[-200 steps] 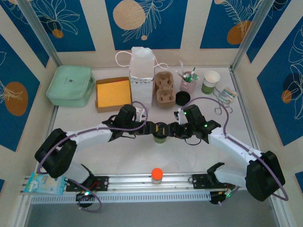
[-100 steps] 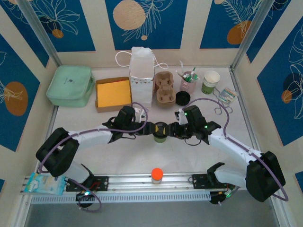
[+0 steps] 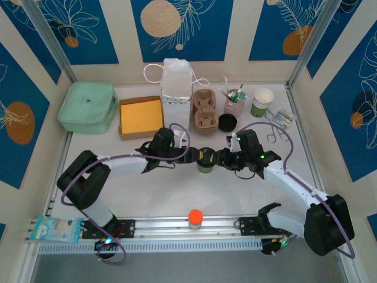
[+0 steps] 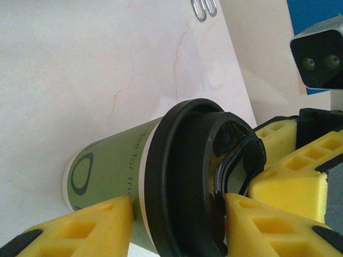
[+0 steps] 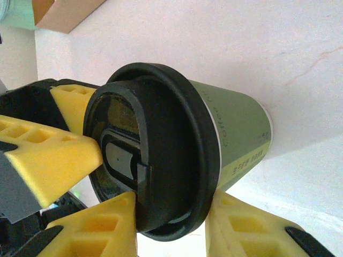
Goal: Pack the takeout coffee
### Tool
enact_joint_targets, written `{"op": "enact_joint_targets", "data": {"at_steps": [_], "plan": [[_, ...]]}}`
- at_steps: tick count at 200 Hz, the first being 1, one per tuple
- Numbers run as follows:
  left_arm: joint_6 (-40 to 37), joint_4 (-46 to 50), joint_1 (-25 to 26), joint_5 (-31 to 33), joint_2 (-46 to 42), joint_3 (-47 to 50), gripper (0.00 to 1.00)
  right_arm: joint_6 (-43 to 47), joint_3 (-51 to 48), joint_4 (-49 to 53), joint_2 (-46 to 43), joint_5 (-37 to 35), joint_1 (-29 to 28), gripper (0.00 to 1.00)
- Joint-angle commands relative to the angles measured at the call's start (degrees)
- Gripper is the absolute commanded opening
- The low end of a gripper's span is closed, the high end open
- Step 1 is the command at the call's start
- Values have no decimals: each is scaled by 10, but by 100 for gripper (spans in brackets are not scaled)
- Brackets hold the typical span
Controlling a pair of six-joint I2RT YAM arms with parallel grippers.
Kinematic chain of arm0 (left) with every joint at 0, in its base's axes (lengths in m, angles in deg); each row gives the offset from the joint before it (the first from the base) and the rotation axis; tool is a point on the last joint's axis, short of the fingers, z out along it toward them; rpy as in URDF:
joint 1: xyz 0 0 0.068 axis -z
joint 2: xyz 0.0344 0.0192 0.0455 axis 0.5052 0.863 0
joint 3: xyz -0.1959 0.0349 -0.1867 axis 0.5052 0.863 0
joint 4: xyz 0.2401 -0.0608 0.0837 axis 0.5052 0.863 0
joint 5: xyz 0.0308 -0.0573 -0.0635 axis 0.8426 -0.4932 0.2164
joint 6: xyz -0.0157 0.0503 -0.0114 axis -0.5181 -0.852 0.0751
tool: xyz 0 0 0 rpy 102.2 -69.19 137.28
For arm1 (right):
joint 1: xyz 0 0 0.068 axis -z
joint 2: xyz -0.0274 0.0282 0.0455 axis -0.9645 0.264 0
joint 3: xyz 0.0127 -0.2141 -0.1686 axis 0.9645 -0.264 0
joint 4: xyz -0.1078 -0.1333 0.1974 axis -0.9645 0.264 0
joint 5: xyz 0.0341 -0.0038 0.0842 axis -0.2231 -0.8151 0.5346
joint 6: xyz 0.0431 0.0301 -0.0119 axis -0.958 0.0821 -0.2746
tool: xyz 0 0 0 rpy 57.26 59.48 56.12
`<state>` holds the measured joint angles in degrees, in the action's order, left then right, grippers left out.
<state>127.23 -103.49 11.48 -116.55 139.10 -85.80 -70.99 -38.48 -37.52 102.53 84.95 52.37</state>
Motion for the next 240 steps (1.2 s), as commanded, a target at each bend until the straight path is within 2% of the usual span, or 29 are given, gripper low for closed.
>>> {"op": "enact_joint_targets", "data": {"at_steps": [1, 59, 131, 189, 240], "plan": [[-7, 77, 16, 2, 47, -13, 46, 9, -17, 61, -7, -54, 31, 31], [-4, 81, 38, -14, 125, -120, 46, 22, -18, 87, -32, -58, 107, 30], [-18, 139, 63, -21, 229, -290, 46, 14, -11, 130, -83, -111, 174, 31], [-29, 185, 76, -26, 293, -408, 46, 27, -9, 143, -104, -97, 255, 31], [-34, 218, 86, -33, 341, -502, 47, 29, -6, 149, -114, -89, 295, 31]]}}
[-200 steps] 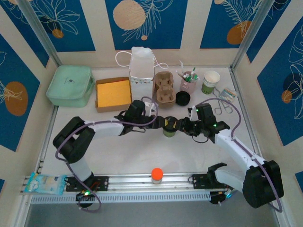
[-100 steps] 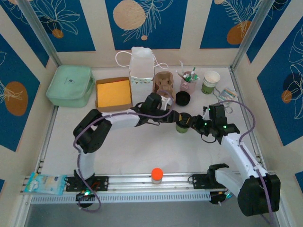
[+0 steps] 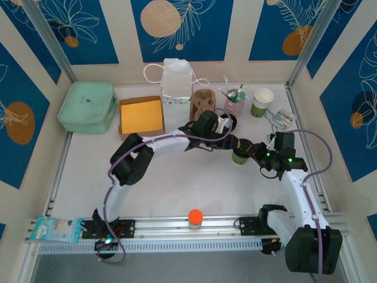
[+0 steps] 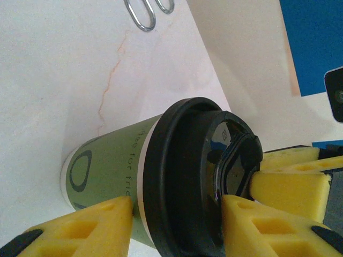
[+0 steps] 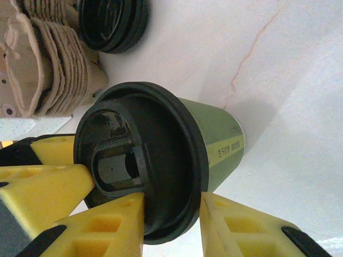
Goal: Pack the takeout coffee
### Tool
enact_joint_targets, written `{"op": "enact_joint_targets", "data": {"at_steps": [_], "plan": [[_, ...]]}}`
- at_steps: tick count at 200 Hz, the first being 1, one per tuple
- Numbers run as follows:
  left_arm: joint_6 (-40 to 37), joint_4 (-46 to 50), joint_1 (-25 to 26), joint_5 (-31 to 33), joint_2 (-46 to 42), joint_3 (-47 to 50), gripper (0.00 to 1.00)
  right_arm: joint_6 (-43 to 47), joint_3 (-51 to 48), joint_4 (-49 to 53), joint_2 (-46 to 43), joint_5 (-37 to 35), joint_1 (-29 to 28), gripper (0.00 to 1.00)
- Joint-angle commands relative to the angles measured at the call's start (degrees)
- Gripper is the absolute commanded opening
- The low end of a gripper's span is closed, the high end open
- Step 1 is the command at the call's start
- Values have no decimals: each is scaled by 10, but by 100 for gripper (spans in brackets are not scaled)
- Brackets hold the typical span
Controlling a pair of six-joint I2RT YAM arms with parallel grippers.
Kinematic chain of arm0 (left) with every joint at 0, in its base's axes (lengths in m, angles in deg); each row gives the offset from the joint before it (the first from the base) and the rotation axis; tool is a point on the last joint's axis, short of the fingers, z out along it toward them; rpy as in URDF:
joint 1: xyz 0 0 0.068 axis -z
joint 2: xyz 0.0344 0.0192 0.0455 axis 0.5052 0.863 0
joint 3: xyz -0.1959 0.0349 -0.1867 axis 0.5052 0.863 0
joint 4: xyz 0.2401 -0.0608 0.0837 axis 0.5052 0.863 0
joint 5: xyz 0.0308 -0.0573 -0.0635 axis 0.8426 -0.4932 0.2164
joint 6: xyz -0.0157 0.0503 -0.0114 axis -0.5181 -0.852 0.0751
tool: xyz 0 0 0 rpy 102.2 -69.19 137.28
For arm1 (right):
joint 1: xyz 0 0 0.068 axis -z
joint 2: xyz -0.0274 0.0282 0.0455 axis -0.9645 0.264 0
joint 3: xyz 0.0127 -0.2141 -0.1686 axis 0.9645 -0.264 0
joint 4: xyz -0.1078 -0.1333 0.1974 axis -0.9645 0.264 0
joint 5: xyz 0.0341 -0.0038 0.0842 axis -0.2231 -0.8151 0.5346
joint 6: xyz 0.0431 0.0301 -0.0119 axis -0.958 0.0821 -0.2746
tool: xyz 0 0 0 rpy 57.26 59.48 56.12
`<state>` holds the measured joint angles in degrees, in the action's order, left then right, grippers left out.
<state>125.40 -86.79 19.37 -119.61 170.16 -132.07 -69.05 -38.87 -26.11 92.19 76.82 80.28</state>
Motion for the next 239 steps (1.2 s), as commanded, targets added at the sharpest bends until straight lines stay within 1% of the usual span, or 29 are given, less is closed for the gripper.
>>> {"op": "enact_joint_targets", "data": {"at_steps": [1, 32, 83, 108, 148, 197, 208, 220, 239], "plan": [[-16, 52, 7, -2, 31, -40, 48, 10, -2, 35, -11, -8, 16, 31], [-30, 79, 7, -2, 44, -77, 51, 11, 1, 37, -23, 3, 21, 32], [-55, 112, 2, 12, 35, -96, 70, 16, 8, 44, -25, 8, 21, 33], [-64, 126, -2, 16, 30, -105, 75, 16, 12, 45, -24, 8, 21, 34], [-70, 140, -11, 16, 25, -125, 78, 20, 30, 40, -11, 11, 21, 35], [-83, 166, -23, 17, 12, -150, 80, 27, 58, 38, 18, 12, 22, 37], [-87, 174, -26, 20, 3, -150, 80, 30, 65, 41, 19, 13, 22, 39], [-95, 183, -27, 24, -7, -148, 80, 33, 70, 46, 19, 13, 21, 45], [-107, 196, -28, 32, -29, -140, 80, 37, 76, 61, 8, -12, 12, 49]]}}
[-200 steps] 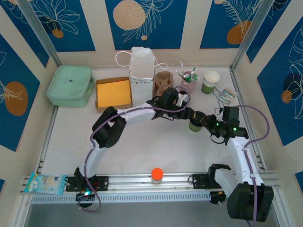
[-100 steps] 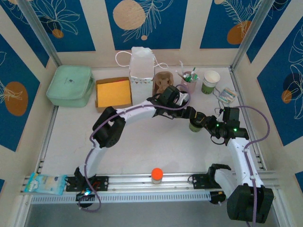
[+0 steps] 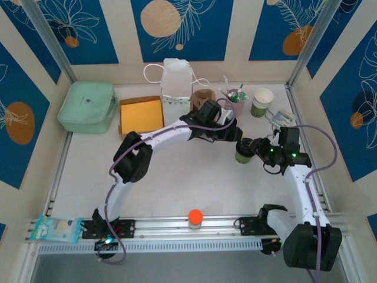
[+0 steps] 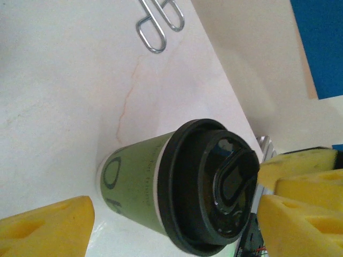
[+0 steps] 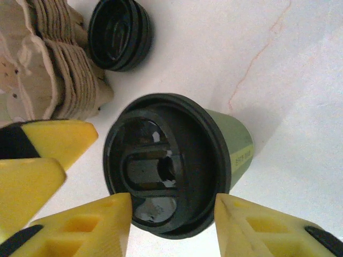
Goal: Pack the takeout coffee
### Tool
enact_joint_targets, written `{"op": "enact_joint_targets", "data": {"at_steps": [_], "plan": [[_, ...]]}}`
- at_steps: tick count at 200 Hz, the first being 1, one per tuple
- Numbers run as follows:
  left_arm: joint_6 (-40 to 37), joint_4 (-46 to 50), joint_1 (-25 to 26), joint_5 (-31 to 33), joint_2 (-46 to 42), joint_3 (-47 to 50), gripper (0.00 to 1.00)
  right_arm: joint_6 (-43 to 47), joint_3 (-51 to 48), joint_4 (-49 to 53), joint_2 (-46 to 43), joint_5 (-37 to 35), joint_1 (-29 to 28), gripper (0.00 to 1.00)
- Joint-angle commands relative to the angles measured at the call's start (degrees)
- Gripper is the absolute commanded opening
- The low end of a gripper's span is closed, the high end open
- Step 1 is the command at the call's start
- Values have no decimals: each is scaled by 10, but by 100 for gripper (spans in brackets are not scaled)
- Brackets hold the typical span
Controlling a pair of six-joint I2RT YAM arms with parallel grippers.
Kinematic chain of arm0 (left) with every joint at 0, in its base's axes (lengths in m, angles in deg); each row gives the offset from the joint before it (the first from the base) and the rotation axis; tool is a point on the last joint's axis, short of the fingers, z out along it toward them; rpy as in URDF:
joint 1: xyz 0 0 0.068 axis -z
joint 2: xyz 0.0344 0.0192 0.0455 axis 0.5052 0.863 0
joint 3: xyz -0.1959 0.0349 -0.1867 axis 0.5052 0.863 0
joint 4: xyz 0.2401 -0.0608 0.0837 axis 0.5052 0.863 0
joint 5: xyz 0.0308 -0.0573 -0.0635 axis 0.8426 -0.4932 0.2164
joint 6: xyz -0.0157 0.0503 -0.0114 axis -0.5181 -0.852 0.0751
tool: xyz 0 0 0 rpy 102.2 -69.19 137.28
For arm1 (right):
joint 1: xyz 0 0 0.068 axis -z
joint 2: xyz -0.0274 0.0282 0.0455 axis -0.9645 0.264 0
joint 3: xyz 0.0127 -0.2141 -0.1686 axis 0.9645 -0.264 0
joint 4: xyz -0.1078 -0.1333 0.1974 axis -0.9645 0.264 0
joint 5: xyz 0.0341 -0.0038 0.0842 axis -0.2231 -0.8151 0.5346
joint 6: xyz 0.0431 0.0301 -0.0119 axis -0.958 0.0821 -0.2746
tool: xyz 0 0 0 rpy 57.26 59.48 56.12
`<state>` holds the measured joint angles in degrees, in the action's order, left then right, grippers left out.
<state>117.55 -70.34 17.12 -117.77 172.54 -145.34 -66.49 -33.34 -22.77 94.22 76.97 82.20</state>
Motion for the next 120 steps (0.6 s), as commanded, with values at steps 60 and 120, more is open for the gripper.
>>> {"op": "enact_joint_targets", "data": {"at_steps": [60, 120], "plan": [[-57, 33, -20, 30, -168, 91, 80, 50, 88, 122, -76, -87, -106, 51], [-58, 0, -74, 97, -377, 316, 81, 60, 177, 165, 73, -196, -351, 53]]}}
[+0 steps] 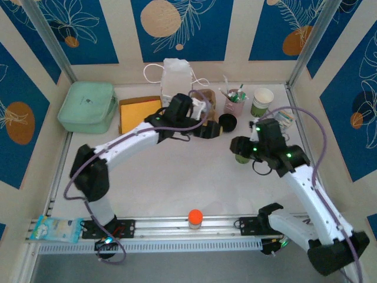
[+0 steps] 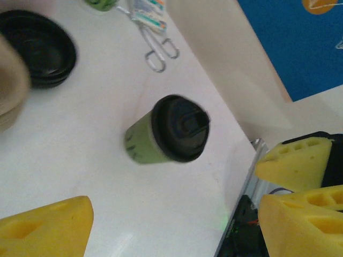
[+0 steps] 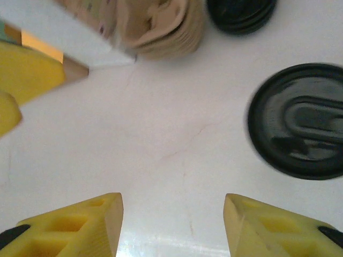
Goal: Pack the takeout coffee
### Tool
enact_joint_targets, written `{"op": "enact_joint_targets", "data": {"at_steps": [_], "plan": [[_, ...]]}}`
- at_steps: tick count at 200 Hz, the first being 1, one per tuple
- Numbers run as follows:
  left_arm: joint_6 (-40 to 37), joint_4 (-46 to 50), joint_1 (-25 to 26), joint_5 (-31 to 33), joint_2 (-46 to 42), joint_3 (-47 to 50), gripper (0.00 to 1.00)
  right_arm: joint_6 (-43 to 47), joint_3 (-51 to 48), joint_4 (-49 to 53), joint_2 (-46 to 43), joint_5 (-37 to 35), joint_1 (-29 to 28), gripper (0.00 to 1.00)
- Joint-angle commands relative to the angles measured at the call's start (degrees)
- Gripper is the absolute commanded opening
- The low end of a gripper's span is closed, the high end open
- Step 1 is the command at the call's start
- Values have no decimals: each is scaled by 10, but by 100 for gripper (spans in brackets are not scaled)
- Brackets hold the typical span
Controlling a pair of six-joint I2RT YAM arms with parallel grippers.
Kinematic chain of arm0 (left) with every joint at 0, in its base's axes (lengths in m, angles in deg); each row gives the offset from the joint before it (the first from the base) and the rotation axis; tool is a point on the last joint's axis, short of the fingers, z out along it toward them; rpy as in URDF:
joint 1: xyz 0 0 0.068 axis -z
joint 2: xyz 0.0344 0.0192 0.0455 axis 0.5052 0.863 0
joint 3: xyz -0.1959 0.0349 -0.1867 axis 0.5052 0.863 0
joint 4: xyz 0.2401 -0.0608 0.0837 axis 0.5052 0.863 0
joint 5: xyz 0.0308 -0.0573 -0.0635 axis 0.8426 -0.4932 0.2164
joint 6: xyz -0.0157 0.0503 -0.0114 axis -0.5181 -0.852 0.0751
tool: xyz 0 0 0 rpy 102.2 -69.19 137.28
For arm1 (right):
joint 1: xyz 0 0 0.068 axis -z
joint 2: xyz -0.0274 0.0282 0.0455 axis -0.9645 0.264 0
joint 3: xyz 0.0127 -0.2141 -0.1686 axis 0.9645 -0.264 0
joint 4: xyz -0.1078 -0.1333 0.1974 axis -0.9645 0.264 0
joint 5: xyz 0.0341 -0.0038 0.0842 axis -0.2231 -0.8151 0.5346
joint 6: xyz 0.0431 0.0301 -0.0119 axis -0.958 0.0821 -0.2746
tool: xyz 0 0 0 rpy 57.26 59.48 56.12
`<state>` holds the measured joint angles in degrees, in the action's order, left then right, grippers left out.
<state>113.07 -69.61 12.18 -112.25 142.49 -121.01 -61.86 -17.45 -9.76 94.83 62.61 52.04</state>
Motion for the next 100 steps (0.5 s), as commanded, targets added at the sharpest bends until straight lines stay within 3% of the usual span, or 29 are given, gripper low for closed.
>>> {"op": "enact_joint_targets", "data": {"at_steps": [1, 51, 100], "plan": [[-14, -7, -26, 42, -80, 78, 81, 13, 20, 35, 70, -53, -51, 53], [-4, 9, -98, 71, -241, 242, 83, 21, 62, 3, 221, -71, -82, 53], [-3, 17, -131, 70, -288, 295, 84, 34, 103, 11, 311, -110, -77, 52]]}}
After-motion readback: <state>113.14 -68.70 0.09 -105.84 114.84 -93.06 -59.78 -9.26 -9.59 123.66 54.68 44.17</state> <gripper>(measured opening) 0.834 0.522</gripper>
